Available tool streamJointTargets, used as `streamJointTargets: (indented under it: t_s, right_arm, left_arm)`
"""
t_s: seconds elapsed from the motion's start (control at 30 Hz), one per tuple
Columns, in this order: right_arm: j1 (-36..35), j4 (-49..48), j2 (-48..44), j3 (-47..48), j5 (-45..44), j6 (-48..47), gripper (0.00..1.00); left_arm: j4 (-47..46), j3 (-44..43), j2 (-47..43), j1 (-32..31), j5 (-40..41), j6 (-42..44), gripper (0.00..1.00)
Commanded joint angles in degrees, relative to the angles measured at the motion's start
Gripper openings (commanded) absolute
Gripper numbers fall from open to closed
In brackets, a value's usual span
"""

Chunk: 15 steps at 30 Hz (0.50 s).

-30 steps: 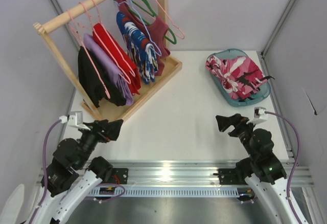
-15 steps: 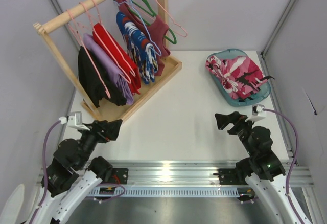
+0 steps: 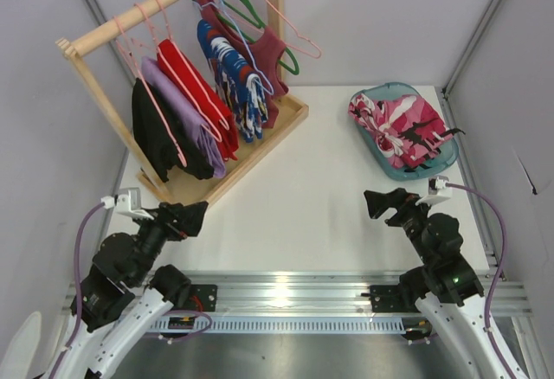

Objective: Remove the trousers from the hanger

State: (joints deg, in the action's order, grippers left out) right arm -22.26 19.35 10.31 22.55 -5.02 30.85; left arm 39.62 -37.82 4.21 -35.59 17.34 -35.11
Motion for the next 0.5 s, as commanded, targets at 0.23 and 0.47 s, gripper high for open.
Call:
streamJointTargets:
  t_s: [0.23, 0.47]
  right_arm:
    - [-0.15, -3.18, 1.30, 2.42, 1.24, -1.23, 0.99]
    - [-0.15, -2.83, 0.86, 2.24, 0.45, -1.14, 0.99]
  left_arm:
    - [-1.38, 0.30, 1.15, 0.26, -0.38, -0.31, 0.99]
    - [-1.47, 0.38, 1.24, 0.26, -0.47, -0.31, 1.00]
